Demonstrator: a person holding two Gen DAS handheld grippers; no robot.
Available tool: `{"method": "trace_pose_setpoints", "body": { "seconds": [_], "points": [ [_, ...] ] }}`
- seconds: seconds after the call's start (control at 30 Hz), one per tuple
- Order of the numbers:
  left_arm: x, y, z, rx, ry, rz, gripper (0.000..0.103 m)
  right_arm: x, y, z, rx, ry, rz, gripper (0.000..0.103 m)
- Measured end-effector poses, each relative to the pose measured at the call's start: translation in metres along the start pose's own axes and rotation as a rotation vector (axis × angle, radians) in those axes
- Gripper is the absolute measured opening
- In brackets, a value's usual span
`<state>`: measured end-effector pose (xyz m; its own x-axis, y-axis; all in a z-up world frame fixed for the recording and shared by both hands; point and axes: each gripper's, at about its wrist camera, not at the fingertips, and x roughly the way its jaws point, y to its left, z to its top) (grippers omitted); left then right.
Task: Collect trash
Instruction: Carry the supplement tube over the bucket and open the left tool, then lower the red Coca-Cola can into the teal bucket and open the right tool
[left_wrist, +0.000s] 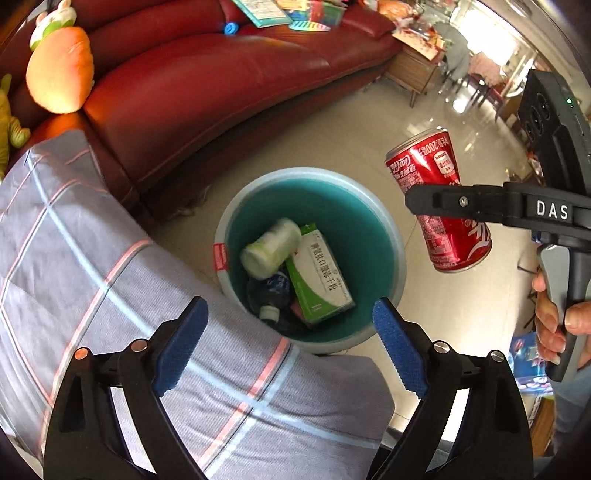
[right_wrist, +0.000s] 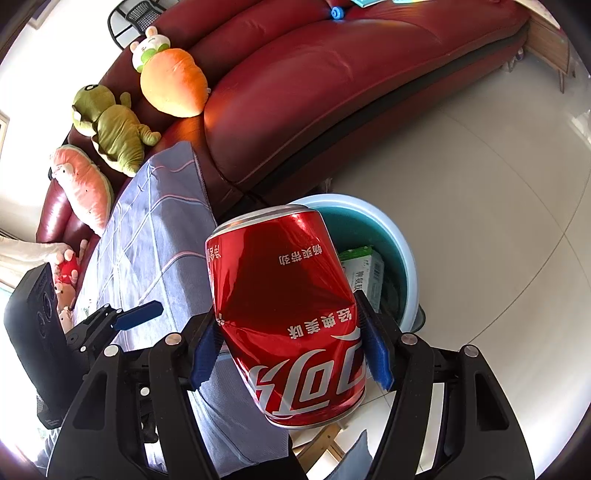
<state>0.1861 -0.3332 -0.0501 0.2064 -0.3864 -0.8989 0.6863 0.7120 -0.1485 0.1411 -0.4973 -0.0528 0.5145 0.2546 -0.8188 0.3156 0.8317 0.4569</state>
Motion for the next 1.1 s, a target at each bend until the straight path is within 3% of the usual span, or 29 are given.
{"method": "trace_pose_setpoints", "body": {
  "seconds": [0.6,0.7,1.1],
  "points": [
    [-0.019,0.046,-0.028,-0.109,-0.018,-0.019,0.092,0.019,0.022,0.002,-0.045,0.043,-0.047,0.064],
    [-0.022,0.052,-0.03,-0.121,-0.023,-0.023,0.092,0.021,0.024,0.002,-0.038,0.047,-0.054,0.074],
    [-0.052,0.083,-0.058,-0.179,-0.071,-0.005,0.092,0.022,0.062,-0.011,-0.098,0.076,-0.092,0.078]
  ]
}}
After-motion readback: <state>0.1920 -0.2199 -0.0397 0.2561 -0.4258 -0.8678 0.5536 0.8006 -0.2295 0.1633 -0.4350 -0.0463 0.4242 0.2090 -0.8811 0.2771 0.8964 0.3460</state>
